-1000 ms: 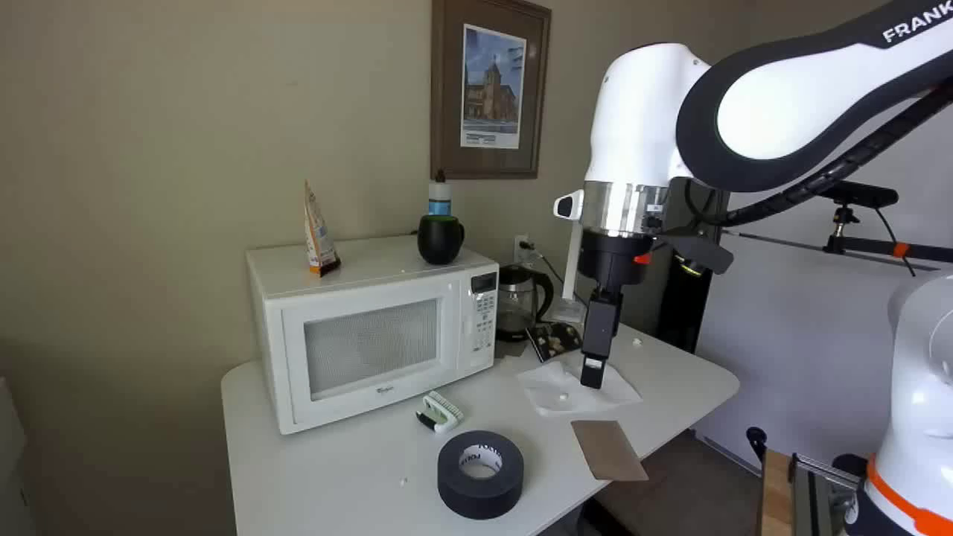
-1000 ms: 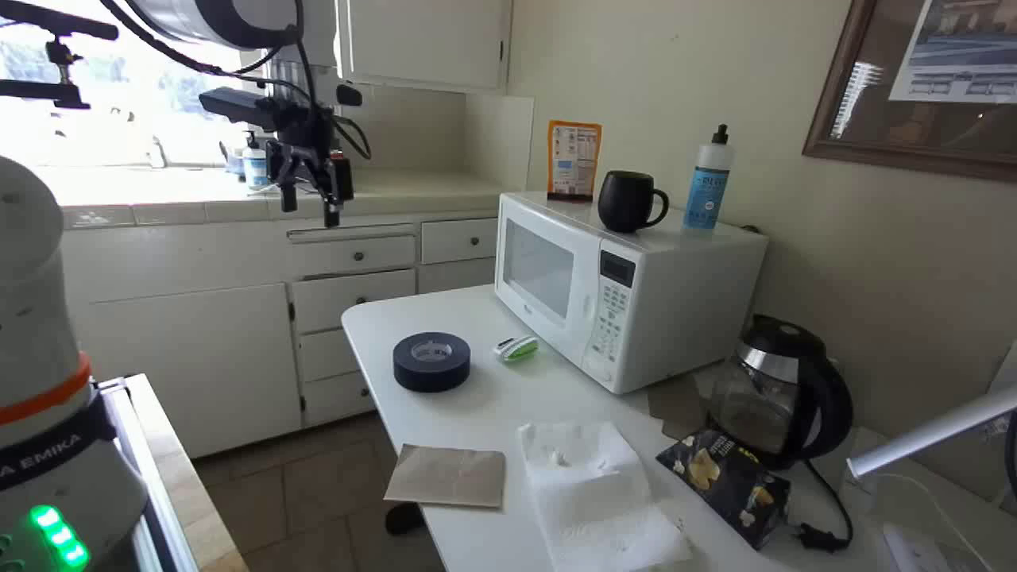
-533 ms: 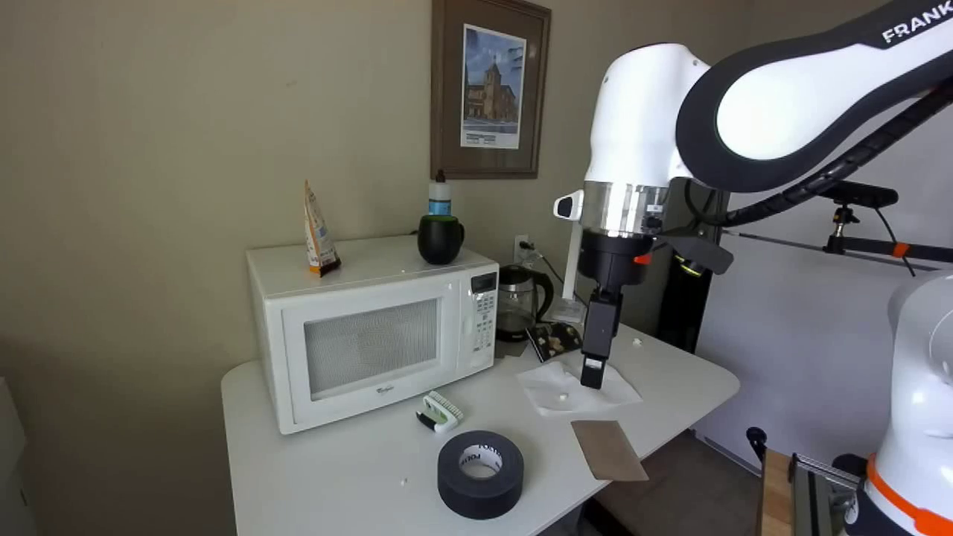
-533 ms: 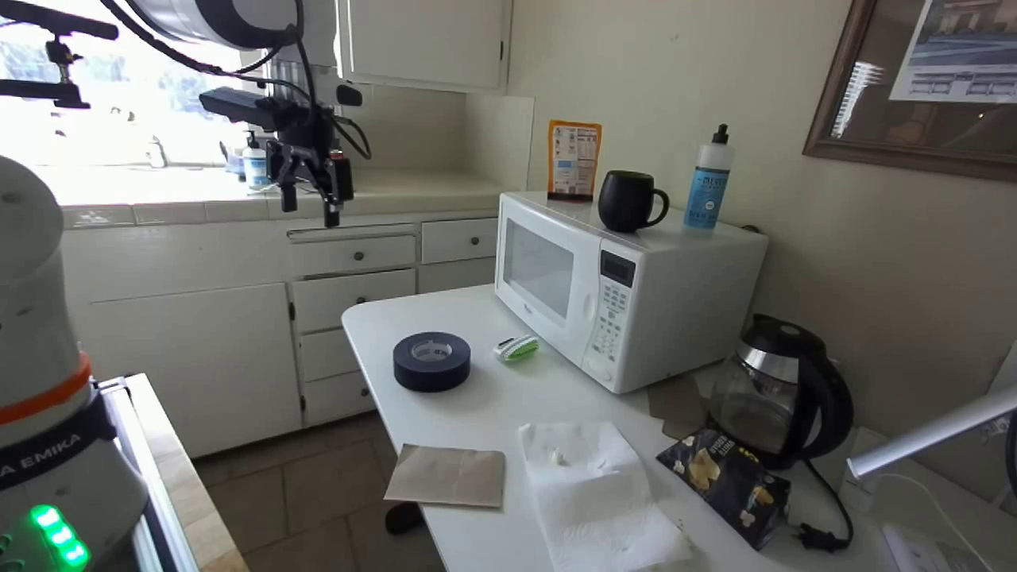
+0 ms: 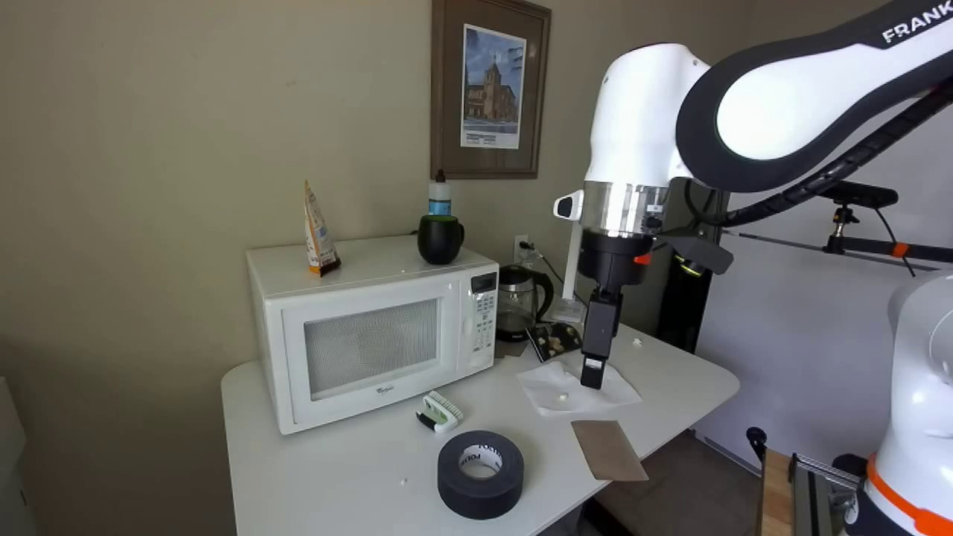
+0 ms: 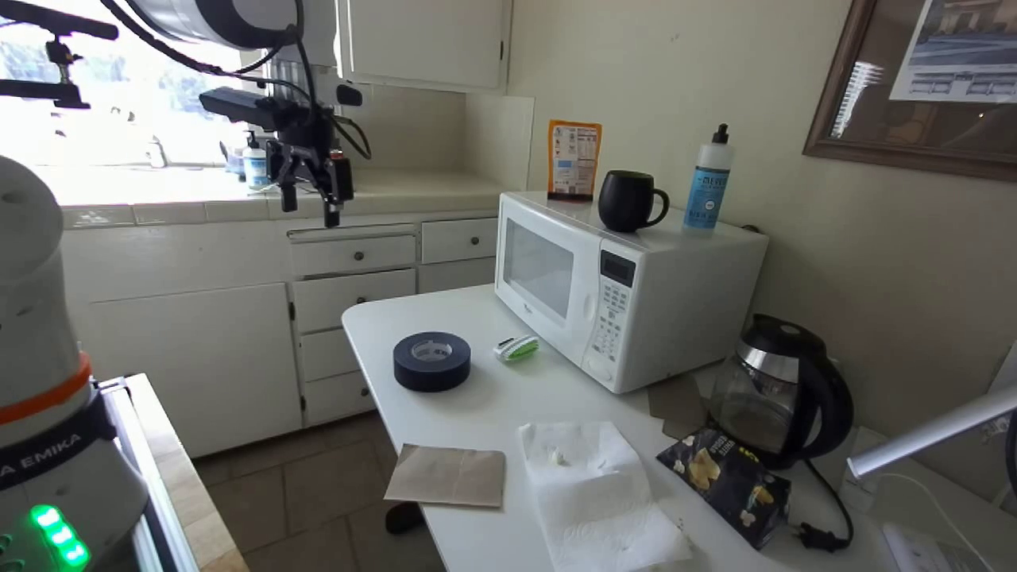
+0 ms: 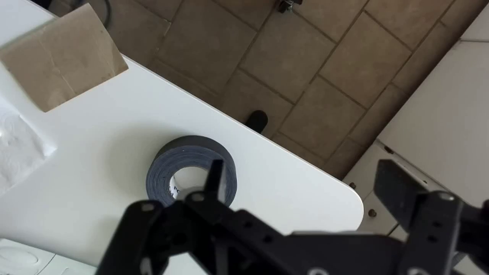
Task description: Press the button to open the microwave
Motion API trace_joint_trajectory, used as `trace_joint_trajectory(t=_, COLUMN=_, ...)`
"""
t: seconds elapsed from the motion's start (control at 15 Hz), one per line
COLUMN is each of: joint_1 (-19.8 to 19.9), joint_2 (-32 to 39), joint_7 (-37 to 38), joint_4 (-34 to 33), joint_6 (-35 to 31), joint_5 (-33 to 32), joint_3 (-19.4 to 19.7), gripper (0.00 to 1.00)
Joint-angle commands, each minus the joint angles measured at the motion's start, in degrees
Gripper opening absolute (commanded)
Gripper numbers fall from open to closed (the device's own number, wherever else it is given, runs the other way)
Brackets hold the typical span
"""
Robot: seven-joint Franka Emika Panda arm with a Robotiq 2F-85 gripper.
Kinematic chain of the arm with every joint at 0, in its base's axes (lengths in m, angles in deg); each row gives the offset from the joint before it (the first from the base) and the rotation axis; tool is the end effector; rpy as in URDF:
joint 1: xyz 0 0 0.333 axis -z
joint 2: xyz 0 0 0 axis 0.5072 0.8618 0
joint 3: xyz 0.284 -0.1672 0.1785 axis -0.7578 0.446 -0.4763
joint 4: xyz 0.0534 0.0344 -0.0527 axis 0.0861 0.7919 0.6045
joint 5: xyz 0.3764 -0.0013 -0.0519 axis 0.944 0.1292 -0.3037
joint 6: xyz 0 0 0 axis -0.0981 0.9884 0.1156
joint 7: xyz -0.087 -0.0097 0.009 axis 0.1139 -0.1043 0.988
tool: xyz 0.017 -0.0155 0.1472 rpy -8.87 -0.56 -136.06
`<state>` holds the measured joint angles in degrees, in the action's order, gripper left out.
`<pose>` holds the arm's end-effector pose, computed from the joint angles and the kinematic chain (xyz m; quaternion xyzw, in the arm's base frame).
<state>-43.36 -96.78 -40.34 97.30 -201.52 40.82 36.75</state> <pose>0.2847 0.1121 0.4184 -0.9892 -0.1423 -0.0147 0.0306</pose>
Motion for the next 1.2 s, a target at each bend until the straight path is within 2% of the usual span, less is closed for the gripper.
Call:
trace_joint_trajectory(t=0.0, joint_1=3.2, joint_2=1.8, joint_7=2.9, joint_4=1.7, joint_6=-9.8, joint_5=-1.4, joint_3=-0.4, gripper=1.0)
trace_joint_trajectory(t=0.2, joint_1=6.2, joint_2=7.1, joint_7=5.5, joint_4=1.2, joint_6=-23.8, joint_5=-1.5, joint_3=0.3, gripper=1.0)
trace_joint_trajectory(t=0.33, joint_1=10.5, joint_2=10.3, joint_7=6.7, joint_4=1.4, joint_6=-33.8, joint_5=-5.2, joint_3=-0.1, gripper=1.0)
trace_joint_trajectory(t=0.47, joint_1=17.4, joint_2=14.8, joint_7=9.0, joint_4=1.5, joint_6=-43.9, joint_5=-11.8, joint_3=-1.5, gripper=1.0)
trace_joint_trajectory(t=0.6, joint_1=26.4, joint_2=19.8, joint_7=14.6, joint_4=1.6, joint_6=-52.0, joint_5=-18.3, joint_3=-4.6, gripper=1.0)
trace_joint_trajectory(t=0.73, joint_1=35.7, joint_2=23.6, joint_7=20.9, joint_4=1.6, joint_6=-55.9, joint_5=-25.6, joint_3=-8.7, gripper=1.0)
trace_joint_trajectory(t=0.87, joint_1=45.0, joint_2=26.4, joint_7=26.7, joint_4=1.6, joint_6=-57.3, joint_5=-31.9, joint_3=-14.6, gripper=1.0)
trace_joint_trajectory(t=1.13, joint_1=55.9, joint_2=29.5, joint_7=35.8, joint_4=1.5, joint_6=-59.7, joint_5=-42.9, joint_3=-21.3, gripper=1.0)
